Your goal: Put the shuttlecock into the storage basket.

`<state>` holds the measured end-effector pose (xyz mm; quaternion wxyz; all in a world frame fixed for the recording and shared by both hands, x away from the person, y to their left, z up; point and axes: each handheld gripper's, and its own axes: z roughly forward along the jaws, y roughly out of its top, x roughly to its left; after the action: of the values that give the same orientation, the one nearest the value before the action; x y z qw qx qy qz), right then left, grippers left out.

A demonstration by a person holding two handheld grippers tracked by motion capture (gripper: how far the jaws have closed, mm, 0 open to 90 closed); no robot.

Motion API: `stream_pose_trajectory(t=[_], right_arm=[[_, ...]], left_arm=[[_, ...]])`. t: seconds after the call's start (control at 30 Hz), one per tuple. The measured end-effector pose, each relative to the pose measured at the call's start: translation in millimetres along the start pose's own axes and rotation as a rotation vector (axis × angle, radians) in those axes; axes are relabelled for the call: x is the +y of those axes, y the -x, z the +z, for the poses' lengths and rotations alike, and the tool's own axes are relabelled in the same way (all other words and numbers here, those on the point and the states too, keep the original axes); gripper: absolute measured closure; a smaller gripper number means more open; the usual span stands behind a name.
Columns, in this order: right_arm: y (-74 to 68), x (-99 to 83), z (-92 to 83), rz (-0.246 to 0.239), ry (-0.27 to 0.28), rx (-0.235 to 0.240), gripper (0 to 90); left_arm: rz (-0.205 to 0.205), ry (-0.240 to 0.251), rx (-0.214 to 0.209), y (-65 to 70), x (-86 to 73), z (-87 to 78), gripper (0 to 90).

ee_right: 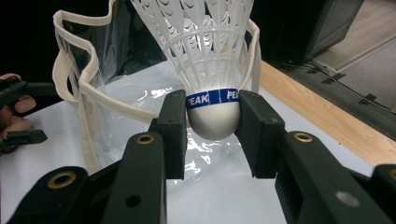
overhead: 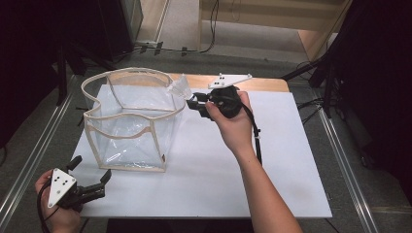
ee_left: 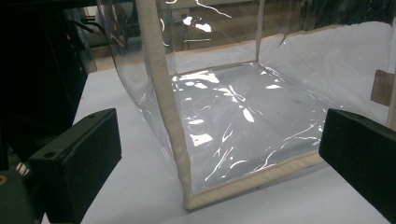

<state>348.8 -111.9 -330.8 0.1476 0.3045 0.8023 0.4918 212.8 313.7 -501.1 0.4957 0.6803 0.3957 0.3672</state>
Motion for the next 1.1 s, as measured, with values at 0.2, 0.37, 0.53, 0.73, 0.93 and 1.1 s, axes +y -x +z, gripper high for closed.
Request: stream_pose_trajectory(t=[0.2, 0.37, 0.53, 0.73, 0.93, 1.1], right_arm=[[-3.3, 3.8, 4.4, -0.002, -0.002, 0.008, 62.4], [-5.7, 7.5, 10.0, -0.008, -0.005, 0.017, 62.3], [-8.5, 10.5, 15.3, -0.013, -0.004, 0.026, 62.3], [-12.5, 13.0, 22.7, -0.013, -0.012, 0.037, 62.4], [-15.3, 15.6, 29.4, -0.013, -0.013, 0.048, 62.4], [-16.5, 16.5, 31.8, 0.000, -0.009, 0.035, 53.3]], left_arm=[[0.000, 0.000, -0.001, 0.0, 0.0, 0.1, 0.0], [-0.002, -0.001, -0.001, -0.1, 0.1, 0.2, 0.0], [-0.003, -0.002, -0.001, 0.0, 0.1, 0.4, 0.0], [-0.004, 0.000, 0.000, -0.3, 0.1, 0.5, 0.0], [-0.005, -0.001, -0.001, -0.4, 0.2, 0.7, 0.0], [-0.007, 0.000, -0.002, -0.6, 0.2, 0.6, 0.0]])
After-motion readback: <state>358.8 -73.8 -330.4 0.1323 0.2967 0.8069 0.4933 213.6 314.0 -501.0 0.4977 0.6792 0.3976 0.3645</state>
